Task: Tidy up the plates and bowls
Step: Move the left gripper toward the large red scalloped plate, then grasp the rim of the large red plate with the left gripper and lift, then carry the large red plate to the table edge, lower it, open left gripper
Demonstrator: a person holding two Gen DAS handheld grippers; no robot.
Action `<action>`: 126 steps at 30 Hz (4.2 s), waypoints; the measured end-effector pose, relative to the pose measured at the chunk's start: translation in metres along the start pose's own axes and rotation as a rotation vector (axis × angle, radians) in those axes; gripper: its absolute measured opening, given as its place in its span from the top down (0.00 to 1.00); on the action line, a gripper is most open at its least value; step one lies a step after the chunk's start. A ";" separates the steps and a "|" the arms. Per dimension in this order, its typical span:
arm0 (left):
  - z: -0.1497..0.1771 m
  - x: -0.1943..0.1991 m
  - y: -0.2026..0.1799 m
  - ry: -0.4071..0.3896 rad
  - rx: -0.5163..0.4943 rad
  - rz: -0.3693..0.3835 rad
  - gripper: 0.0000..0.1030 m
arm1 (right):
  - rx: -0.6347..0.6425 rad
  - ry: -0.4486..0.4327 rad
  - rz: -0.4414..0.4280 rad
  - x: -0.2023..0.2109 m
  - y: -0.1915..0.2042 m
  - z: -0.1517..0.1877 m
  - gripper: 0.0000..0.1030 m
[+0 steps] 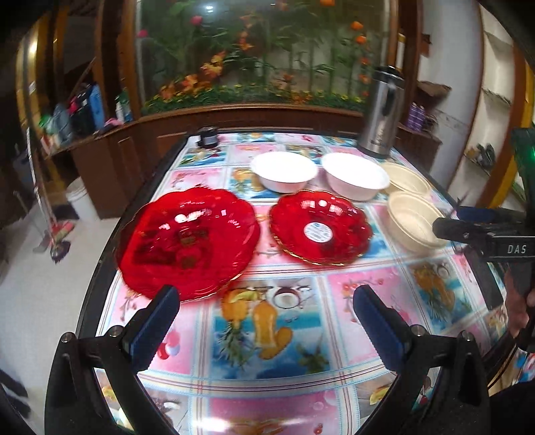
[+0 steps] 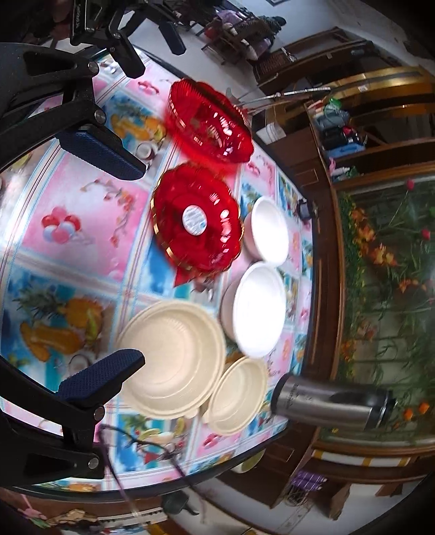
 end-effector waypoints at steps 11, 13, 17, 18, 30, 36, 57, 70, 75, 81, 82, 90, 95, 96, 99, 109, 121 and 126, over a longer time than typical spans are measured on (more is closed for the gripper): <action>-0.002 0.009 0.032 -0.020 0.084 -0.037 0.00 | 0.035 -0.016 -0.092 0.000 0.024 -0.034 0.01; -0.003 0.011 0.036 -0.022 0.094 -0.042 0.00 | 0.029 -0.023 -0.121 0.001 0.028 -0.039 0.01; -0.004 0.013 0.043 -0.031 0.108 -0.053 0.00 | 0.010 -0.058 -0.192 0.007 0.034 -0.049 0.01; -0.004 0.014 0.044 -0.032 0.110 -0.056 0.00 | -0.004 -0.071 -0.221 0.010 0.034 -0.052 0.01; -0.003 0.015 0.064 -0.021 0.186 -0.072 0.00 | -0.117 -0.062 -0.390 0.013 0.037 -0.075 0.01; -0.004 0.015 0.085 0.008 0.230 -0.114 0.00 | -0.076 0.001 -0.397 0.002 0.049 -0.079 0.01; -0.014 -0.004 0.159 0.168 0.406 -0.150 0.41 | 0.045 0.217 -0.438 -0.083 0.109 -0.098 0.17; -0.022 -0.023 0.177 0.215 0.406 -0.146 0.29 | 0.044 0.268 -0.437 -0.121 0.115 -0.116 0.17; -0.020 -0.034 0.180 0.245 0.426 -0.127 0.21 | 0.070 0.293 -0.438 -0.132 0.119 -0.115 0.17; -0.022 -0.054 0.184 0.294 0.454 -0.110 0.17 | 0.100 0.321 -0.427 -0.146 0.121 -0.117 0.17; -0.022 -0.056 0.184 0.298 0.458 -0.106 0.17 | 0.103 0.321 -0.426 -0.148 0.121 -0.118 0.17; -0.022 -0.086 0.191 0.332 0.470 -0.111 0.17 | 0.081 0.359 -0.448 -0.175 0.120 -0.124 0.25; -0.024 -0.097 0.200 0.323 0.481 -0.112 0.18 | 0.082 0.393 -0.447 -0.193 0.126 -0.120 0.51; -0.026 -0.099 0.201 0.319 0.480 -0.112 0.19 | 0.087 0.391 -0.446 -0.194 0.127 -0.120 0.51; -0.027 -0.106 0.204 0.322 0.480 -0.100 0.32 | 0.097 0.391 -0.416 -0.203 0.130 -0.120 0.51; -0.027 -0.133 0.200 0.365 0.455 -0.071 0.80 | 0.073 0.448 -0.392 -0.234 0.129 -0.112 0.83; -0.024 -0.121 0.192 0.354 0.433 -0.092 0.83 | 0.079 0.447 -0.379 -0.222 0.136 -0.101 0.92; -0.014 -0.102 0.192 0.345 0.443 -0.097 0.83 | 0.088 0.445 -0.399 -0.208 0.143 -0.095 0.92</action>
Point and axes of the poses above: each gripper's, at about its wrist camera, not at the fingertips, and x roughly against the way its jaws point, y to its left, z to its underside, the point moved 2 cm from there along -x, roughly the way its jaws point, and after that the axes turned 1 degree about y, right-handed, at the moved point
